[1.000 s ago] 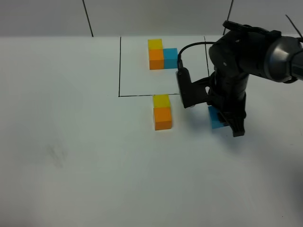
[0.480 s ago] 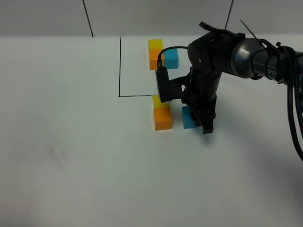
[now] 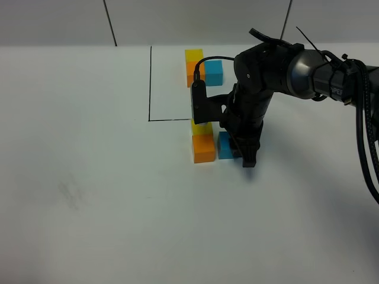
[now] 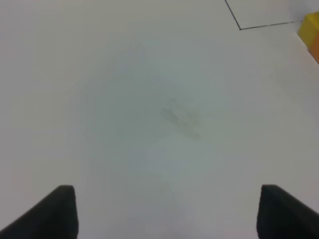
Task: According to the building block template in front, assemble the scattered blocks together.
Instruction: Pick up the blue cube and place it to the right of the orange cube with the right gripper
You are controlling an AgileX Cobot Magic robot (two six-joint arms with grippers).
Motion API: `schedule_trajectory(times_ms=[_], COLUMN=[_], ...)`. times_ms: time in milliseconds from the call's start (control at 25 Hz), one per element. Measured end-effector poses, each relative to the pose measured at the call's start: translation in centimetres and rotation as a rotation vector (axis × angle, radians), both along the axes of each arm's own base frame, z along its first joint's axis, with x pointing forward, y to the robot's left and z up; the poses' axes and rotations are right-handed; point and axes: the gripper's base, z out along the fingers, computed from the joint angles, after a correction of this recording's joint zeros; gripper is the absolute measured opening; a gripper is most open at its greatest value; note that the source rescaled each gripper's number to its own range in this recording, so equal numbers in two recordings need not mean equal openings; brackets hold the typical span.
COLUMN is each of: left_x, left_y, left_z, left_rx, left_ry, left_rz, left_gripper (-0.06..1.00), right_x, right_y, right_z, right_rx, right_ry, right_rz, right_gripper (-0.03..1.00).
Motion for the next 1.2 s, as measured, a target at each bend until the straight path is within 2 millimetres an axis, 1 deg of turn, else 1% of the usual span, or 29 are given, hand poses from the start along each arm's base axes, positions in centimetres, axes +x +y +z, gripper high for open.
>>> schedule_trajectory(times_ms=[320, 440, 800, 1200], left_x=[0.0, 0.0, 0.0, 0.0], left_y=[0.0, 0.0, 0.0, 0.0], left_z=[0.0, 0.0, 0.0, 0.0], left_rx=[0.0, 0.0, -0.001, -0.001], left_ry=[0.0, 0.0, 0.0, 0.0], left_rz=[0.0, 0.0, 0.001, 0.001], left_gripper=[0.6, 0.6, 0.6, 0.6], right_x=[-0.03, -0.23, -0.24, -0.38], right_y=[0.2, 0.49, 0.52, 0.92], right_z=[0.0, -0.04, -0.07, -0.75], right_rx=[0.02, 0.017, 0.017, 0.033], right_ry=[0.003, 0.005, 0.006, 0.081], right_rz=[-0.01, -0.001, 0.019, -0.016], right_gripper=[0.0, 0.0, 0.0, 0.0])
